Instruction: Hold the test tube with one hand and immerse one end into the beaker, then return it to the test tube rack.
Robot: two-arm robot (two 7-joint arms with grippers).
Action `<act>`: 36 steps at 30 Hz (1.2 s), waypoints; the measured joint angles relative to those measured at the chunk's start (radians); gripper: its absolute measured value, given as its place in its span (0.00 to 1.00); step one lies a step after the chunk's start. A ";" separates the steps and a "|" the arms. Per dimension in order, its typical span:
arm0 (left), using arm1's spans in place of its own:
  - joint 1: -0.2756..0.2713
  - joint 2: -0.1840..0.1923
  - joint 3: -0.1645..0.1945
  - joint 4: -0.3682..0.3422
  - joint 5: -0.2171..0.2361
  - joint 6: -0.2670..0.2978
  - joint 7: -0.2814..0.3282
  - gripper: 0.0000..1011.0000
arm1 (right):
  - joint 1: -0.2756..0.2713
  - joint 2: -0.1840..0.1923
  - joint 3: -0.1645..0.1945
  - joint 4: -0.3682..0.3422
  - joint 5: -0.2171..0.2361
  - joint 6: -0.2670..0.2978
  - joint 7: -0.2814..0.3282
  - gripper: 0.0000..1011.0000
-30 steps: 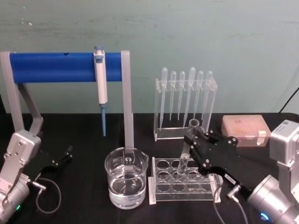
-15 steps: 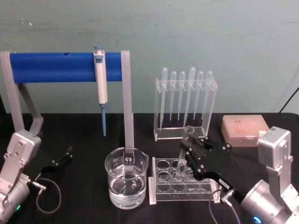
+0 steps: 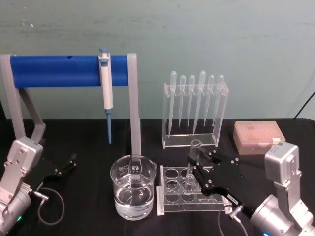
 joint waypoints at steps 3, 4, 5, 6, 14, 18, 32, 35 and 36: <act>0.000 0.000 0.000 0.000 0.000 0.000 0.000 0.99 | 0.000 -0.003 -0.001 0.006 -0.003 0.000 0.000 0.22; 0.000 0.000 0.000 0.000 0.000 0.000 0.000 0.99 | 0.000 -0.005 -0.002 0.009 -0.005 -0.001 0.000 0.22; 0.000 0.000 0.000 0.000 0.000 0.000 0.000 0.99 | 0.000 -0.006 -0.002 0.011 -0.006 -0.001 0.000 0.22; 0.000 0.000 0.000 0.000 0.000 0.000 0.000 0.99 | 0.000 -0.007 -0.002 0.012 -0.007 -0.001 0.000 0.22; 0.000 0.000 0.000 0.000 0.000 0.000 0.000 0.99 | -0.001 -0.014 -0.004 0.028 -0.008 0.001 0.001 0.22; 0.000 0.000 0.000 0.000 0.000 0.000 0.000 0.99 | -0.001 -0.015 -0.003 0.041 -0.008 0.007 0.001 0.22; 0.000 0.000 0.000 0.000 0.000 0.000 0.000 0.99 | 0.000 -0.014 -0.002 0.051 -0.005 0.016 0.007 0.25; 0.000 0.000 0.000 0.000 0.000 0.000 0.000 0.99 | -0.001 -0.015 -0.001 0.048 -0.006 0.015 0.006 0.35; 0.000 0.000 0.000 0.000 0.000 0.000 0.000 0.99 | -0.002 -0.015 0.000 0.046 -0.006 0.015 0.006 0.37</act>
